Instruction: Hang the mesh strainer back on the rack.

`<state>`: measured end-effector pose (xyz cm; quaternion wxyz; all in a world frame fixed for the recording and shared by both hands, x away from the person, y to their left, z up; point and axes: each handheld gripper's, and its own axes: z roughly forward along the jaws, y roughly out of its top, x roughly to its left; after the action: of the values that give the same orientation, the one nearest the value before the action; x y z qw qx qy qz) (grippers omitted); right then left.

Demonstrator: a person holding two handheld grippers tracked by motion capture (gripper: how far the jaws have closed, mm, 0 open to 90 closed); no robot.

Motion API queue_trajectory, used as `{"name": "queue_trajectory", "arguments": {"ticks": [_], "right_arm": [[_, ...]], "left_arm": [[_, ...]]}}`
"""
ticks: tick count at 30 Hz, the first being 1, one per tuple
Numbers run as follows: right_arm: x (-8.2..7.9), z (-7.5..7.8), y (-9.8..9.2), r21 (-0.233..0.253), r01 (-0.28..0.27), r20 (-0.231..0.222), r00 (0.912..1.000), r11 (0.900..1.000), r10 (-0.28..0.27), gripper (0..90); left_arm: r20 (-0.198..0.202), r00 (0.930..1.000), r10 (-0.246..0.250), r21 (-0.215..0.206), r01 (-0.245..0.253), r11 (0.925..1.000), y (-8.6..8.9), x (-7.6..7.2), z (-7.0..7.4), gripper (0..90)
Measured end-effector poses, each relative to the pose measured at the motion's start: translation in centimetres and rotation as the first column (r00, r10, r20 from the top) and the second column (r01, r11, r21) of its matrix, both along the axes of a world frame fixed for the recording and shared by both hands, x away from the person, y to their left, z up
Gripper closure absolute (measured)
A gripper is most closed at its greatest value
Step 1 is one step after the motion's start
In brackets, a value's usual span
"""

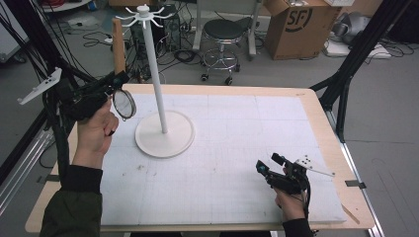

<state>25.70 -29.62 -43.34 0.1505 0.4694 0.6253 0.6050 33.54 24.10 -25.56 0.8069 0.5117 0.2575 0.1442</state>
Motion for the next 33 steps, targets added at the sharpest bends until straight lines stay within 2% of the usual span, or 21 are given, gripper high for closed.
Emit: {"name": "queue_trajectory", "arguments": {"ticks": [6, 12, 18, 28, 33], "right_arm": [[0.1, 0.0, -0.2, 0.006, 0.006, 0.001, 1.0000, 1.000, -0.006, 14.4], [0.2, -0.1, -0.2, 0.005, 0.007, -0.001, 1.0000, 1.000, -0.007, 14.4], [0.1, -0.1, -0.4, 0.005, 0.015, 0.005, 0.9999, 1.000, -0.016, 14.4], [0.2, -0.1, -0.4, 0.005, 0.020, 0.002, 0.9998, 1.000, -0.020, 14.4], [0.1, -0.1, -0.5, 0.003, 0.018, 0.007, 0.9998, 1.000, -0.018, 14.4]], "left_arm": [[-0.010, 0.9999, 0.009, 0.003, -0.009, 1.0000, 0.2, 0.7, 0.4, 71.2], [-0.040, 0.9992, -0.002, -0.005, 0.002, 1.0000, 0.2, 1.6, 0.1, 71.2], [-0.053, 0.9985, -0.017, 0.011, 0.017, 0.9998, -0.1, 2.2, -0.3, 71.1], [-0.049, 0.9985, -0.024, 0.030, 0.026, 0.9992, -0.5, 2.1, -0.3, 71.1], [-0.066, 0.9977, -0.014, 0.053, 0.017, 0.9985, -0.8, 2.4, -0.5, 71.1]]}}
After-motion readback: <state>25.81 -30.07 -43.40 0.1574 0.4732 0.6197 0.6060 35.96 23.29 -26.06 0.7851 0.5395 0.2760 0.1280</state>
